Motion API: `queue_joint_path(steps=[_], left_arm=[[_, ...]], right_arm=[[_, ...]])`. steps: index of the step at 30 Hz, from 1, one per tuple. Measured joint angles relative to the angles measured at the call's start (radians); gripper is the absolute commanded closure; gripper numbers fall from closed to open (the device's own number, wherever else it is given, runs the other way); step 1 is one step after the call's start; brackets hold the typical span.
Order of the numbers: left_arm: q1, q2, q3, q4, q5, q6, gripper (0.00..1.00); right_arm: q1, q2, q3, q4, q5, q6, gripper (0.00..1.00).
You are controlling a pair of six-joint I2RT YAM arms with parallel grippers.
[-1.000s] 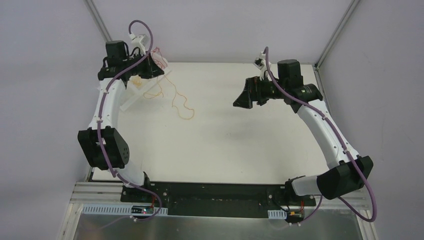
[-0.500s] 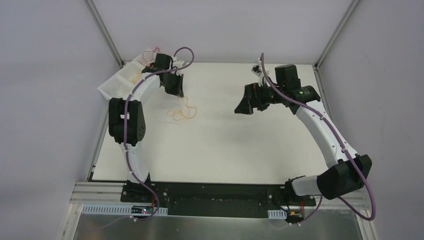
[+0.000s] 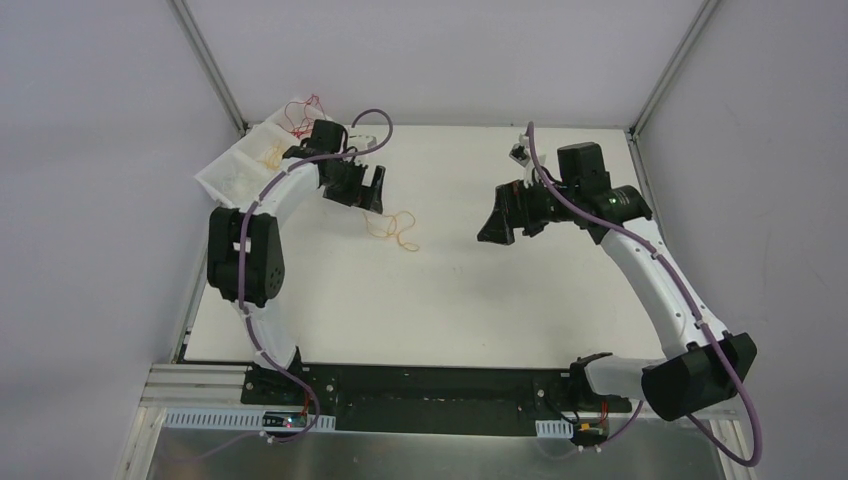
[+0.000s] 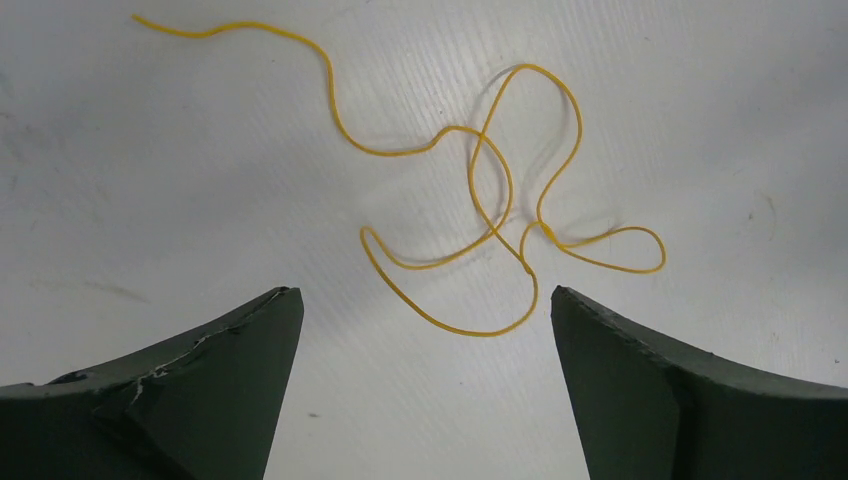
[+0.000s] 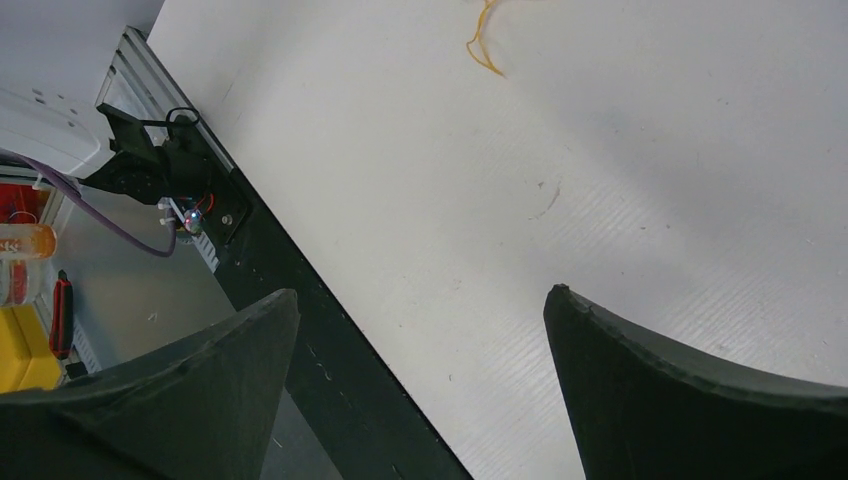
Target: Untangle the cables
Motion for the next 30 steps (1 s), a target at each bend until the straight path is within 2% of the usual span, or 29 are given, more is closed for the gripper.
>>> queue_joint_path(steps=[5,13,16,18,19,21,30], left_arm=[[-0.013,-0.113,-0.065,-0.006,-0.049,-0.006,0.01],[-0.122,-0.093,-0.075,0.018,-0.108,-0.095,0.02],[-0.154,-0.054,-0.075,0.026,-0.133,-0.108,0.09],[-0.170,-0.023,-0.074,0.028,-0.156,-0.100,0.17],[-0.176,-0.006,-0.073,0.028,-0.168,-0.093,0.25],[-0.189,0.028,-0.069,0.030,-0.192,-0.073,0.32],[-0.228,0.123,-0.036,0.046,-0.299,-0.028,0.40]], right_arm=[[-0.003,-0.034,-0.039,-0.006,0.010,-0.006,0.03],[-0.004,-0.032,-0.047,-0.018,0.018,-0.008,0.03],[-0.004,-0.032,-0.047,-0.018,0.021,-0.008,0.03],[-0.004,-0.032,-0.048,-0.019,0.025,-0.008,0.03],[-0.004,-0.032,-0.048,-0.019,0.026,-0.008,0.03],[-0.004,-0.032,-0.048,-0.019,0.031,-0.008,0.03],[-0.006,-0.032,-0.063,-0.021,0.036,-0.008,0.03]])
